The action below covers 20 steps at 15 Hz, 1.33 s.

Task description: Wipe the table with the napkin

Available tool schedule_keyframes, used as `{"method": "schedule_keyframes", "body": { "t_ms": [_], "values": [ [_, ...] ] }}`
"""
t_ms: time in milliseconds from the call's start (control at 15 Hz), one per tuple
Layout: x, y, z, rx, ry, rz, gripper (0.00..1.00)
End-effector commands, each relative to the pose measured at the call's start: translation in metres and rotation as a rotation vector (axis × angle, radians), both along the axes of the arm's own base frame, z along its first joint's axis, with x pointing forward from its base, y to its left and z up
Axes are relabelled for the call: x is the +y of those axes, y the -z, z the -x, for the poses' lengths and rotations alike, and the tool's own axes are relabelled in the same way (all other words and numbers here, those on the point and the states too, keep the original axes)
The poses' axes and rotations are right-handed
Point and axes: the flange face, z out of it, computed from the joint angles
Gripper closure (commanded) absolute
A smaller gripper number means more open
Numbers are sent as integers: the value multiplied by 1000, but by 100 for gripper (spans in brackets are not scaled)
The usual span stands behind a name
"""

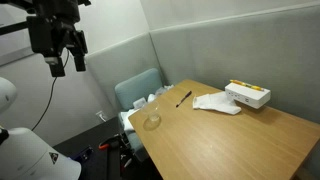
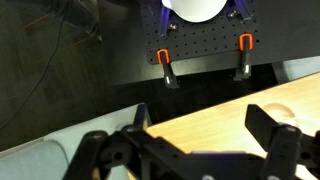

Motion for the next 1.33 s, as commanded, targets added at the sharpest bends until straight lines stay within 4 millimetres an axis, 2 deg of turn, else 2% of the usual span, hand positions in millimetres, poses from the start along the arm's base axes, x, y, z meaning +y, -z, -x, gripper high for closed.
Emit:
{"method": "schedule_keyframes", "body": {
  "t_ms": [0, 200, 467, 800, 1133, 1200, 1267],
  "values": [
    [0, -1, 0, 1, 0, 0, 0],
    [0, -1, 0, 1, 0, 0, 0],
    [6, 4, -23, -125, 3, -23, 0],
    [11, 30, -79, -332, -7, -62, 0],
    [14, 73, -139, -450, 47, -75, 0],
    [12, 62, -115, -446, 7, -71, 0],
    [13, 71, -123, -443, 20, -74, 0]
  ]
}}
